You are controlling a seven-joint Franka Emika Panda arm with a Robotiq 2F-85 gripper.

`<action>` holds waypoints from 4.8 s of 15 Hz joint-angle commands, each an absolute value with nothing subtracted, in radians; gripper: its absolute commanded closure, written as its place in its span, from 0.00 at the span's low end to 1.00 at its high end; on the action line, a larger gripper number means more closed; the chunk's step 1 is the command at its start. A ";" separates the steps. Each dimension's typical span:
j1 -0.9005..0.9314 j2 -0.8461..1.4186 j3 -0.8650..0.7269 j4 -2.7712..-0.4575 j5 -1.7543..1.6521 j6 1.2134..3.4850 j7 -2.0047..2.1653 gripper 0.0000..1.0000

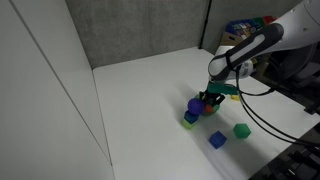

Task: Pick up the orange toy from the green bowl and put it on the table

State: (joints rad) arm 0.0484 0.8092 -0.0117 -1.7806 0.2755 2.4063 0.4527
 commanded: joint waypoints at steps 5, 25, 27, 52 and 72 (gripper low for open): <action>0.013 0.687 0.043 -1.813 0.338 2.361 0.374 0.92; -0.169 0.734 -0.127 -1.734 0.313 2.252 0.351 0.95; -0.184 0.776 -0.132 -1.714 0.311 2.241 0.346 0.95; -0.026 0.577 -0.104 -1.712 0.169 2.095 0.306 0.00; 0.026 -0.176 -0.034 -2.215 -0.025 2.024 0.230 0.00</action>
